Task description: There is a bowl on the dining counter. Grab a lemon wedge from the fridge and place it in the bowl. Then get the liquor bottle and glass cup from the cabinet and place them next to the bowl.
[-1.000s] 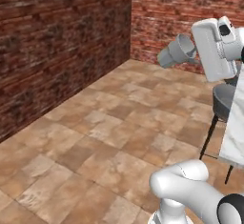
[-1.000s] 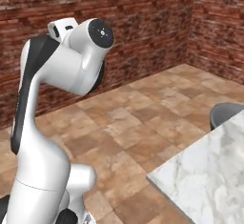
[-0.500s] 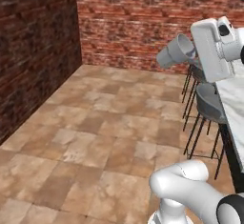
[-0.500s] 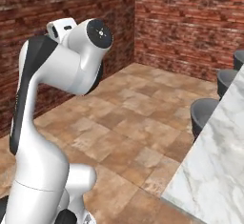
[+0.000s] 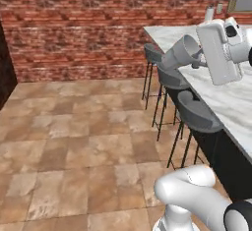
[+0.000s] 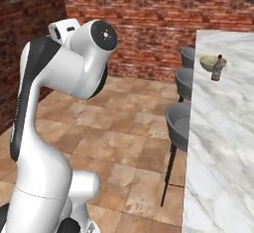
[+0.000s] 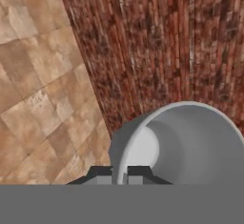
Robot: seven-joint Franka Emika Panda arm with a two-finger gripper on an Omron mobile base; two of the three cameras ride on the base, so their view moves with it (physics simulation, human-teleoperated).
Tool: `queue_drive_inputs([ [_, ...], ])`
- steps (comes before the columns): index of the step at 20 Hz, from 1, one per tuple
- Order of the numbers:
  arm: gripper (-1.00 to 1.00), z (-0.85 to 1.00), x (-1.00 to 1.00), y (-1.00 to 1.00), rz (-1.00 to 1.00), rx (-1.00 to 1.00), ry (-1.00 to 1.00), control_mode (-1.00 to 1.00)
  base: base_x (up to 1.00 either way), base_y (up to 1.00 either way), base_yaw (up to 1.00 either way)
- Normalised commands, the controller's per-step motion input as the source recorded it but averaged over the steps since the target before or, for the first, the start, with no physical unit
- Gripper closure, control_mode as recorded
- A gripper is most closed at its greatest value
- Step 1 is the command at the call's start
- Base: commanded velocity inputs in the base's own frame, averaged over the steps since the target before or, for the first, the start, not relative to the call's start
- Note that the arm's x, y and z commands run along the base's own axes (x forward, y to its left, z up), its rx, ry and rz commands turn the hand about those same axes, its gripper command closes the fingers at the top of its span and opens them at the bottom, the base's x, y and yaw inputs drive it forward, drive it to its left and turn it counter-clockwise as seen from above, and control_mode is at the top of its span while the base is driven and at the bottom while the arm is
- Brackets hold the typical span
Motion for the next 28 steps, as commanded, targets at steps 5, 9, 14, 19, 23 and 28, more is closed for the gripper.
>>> queue_drive_inputs([
  [5,1.00,0.00,0.00,0.00,0.00,0.00,0.00,1.00,0.72,0.83,-0.63],
  [9,1.00,0.00,0.00,0.00,0.00,0.00,0.00,1.00,0.51,0.87,-0.61],
  [14,1.00,0.00,0.00,0.00,0.00,0.00,0.00,1.00,0.52,0.89,-0.59],
  [19,1.00,0.00,0.00,0.00,0.00,0.00,0.00,1.00,0.57,0.99,-0.59],
  [23,1.00,0.00,0.00,0.00,0.00,0.00,0.00,1.00,0.52,1.00,-0.54],
  [28,1.00,0.00,0.00,0.00,0.00,0.00,0.00,1.00,0.34,1.00,-0.53],
])
